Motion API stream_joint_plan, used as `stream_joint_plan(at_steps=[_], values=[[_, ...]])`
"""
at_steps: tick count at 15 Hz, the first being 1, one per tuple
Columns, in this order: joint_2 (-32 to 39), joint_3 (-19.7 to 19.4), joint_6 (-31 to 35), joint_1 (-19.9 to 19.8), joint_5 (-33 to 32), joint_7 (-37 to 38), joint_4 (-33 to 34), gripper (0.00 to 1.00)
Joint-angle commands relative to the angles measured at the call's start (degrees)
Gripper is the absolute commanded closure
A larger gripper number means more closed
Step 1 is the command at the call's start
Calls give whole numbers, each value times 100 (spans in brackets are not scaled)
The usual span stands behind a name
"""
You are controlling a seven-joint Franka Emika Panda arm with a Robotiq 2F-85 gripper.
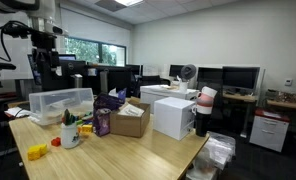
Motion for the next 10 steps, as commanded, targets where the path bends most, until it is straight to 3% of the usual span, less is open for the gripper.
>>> stream_joint_plan(at_steps=[1, 4, 5, 10], values=[[8, -35, -24, 51, 113, -147, 14, 0], [-25, -106, -66, 164, 222, -354, 15, 0], [-205, 5, -483, 243, 303, -171, 337, 0], [-198, 112, -728, 456, 594, -174, 687, 0]])
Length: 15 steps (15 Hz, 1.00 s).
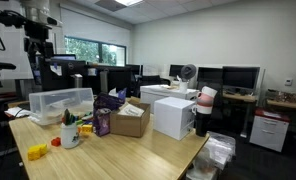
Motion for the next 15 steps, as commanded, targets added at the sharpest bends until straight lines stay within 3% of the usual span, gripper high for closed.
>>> stream_joint_plan(at_steps=[1, 6, 11, 12, 15], values=[[-62, 78, -353, 132, 272, -80, 312, 0], [96, 312, -891, 45, 73, 206, 651, 0], [143, 631, -1706, -132, -695, 434, 1129, 0], [29, 467, -1249, -22, -318, 255, 770, 0], [47, 568, -1543, -71, -556, 318, 1001, 0]])
